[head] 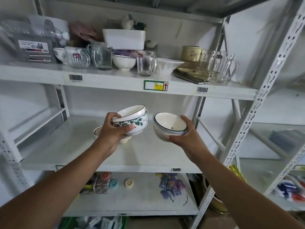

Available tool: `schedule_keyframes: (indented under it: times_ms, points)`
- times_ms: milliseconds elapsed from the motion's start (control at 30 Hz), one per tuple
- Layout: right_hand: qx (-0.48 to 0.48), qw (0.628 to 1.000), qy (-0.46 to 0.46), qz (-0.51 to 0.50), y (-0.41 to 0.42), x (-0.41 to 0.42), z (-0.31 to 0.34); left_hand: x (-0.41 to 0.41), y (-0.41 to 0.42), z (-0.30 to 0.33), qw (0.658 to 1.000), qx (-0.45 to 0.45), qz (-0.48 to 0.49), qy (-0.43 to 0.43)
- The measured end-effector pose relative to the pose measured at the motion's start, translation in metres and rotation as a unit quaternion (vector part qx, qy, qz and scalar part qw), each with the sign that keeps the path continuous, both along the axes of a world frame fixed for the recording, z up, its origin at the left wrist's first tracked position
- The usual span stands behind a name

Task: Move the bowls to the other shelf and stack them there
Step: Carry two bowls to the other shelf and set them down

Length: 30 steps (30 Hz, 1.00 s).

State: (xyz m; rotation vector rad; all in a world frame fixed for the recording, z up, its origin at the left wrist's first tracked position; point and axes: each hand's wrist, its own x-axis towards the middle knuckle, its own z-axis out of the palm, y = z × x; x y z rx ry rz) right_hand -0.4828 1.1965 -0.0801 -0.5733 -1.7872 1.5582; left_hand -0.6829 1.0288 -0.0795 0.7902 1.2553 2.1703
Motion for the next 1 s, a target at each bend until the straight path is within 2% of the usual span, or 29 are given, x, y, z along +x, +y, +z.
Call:
schedule_keyframes:
  times_ms: [200, 567, 733, 1000]
  points:
    - [0.0, 1.0, -0.008, -0.02, 0.054, -0.027, -0.019, -0.026, 0.056, -0.024, 0.999, -0.025, 0.016, -0.013]
    - [-0.047, 0.998, -0.017, -0.026, 0.167, -0.081, -0.107, -0.055, 0.16, -0.084, 0.995, -0.075, 0.065, -0.022]
    - [-0.046, 0.995, -0.064, -0.061, 0.199, -0.099, -0.148, -0.063, 0.194, -0.118, 0.985, -0.12, 0.121, 0.032]
    - [-0.025, 0.986, -0.076, -0.144, 0.225, -0.127, -0.197, -0.083, 0.237, -0.189, 0.956, -0.179, 0.202, 0.113]
